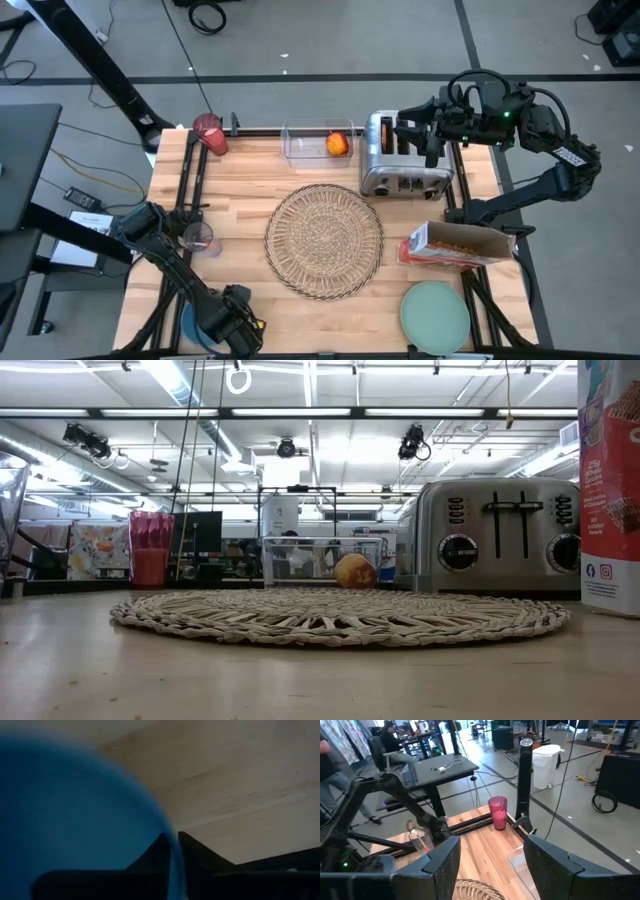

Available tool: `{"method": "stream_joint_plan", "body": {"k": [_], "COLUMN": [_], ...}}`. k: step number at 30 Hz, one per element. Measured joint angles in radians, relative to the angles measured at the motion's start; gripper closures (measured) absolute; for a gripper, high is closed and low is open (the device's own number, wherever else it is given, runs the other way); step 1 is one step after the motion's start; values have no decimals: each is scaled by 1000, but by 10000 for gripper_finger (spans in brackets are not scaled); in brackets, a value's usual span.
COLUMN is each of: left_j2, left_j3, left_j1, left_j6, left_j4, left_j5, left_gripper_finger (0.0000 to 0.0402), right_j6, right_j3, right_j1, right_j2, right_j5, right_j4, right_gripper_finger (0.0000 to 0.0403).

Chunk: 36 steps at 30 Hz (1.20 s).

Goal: Arrange a breakfast setting
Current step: Put the blue bowl on the brown placemat

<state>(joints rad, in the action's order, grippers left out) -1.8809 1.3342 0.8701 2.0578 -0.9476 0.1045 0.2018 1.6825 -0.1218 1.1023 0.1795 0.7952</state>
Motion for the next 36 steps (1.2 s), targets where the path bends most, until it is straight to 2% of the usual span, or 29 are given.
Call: {"method": "stream_joint_plan", "body": {"k": [3,9,13,19,22,26,36], "left_j2": [13,62,100,109,110,110,102], "left_j3": [2,4,58,180,222,260,261], "left_j1": [-3,-5,-9,-58,-128,-250,-528], "left_j6": [-39,-86,-222,-622,-793,-1038,-1829], "left_j4": [-5,5,-25,-164,-251,-282,-35], "left_j5": [2,-4,-29,-154,-160,-163,-180], "left_gripper_finger": [392,388,391,392,393,393,392], "right_j6": [-25,-55,-74,-98,-115,-146,-219], "right_j3": [0,0,0,0,0,0,0], "right_j1": [-12,-30,-45,-75,-91,-117,-164], "right_j2": [0,0,0,6,9,8,17], "right_j5": [-15,-36,-43,-44,-44,-44,-44], "right_j4": [0,9,10,38,41,44,152], "right_gripper_finger": [178,178,178,178,178,178,179]}}
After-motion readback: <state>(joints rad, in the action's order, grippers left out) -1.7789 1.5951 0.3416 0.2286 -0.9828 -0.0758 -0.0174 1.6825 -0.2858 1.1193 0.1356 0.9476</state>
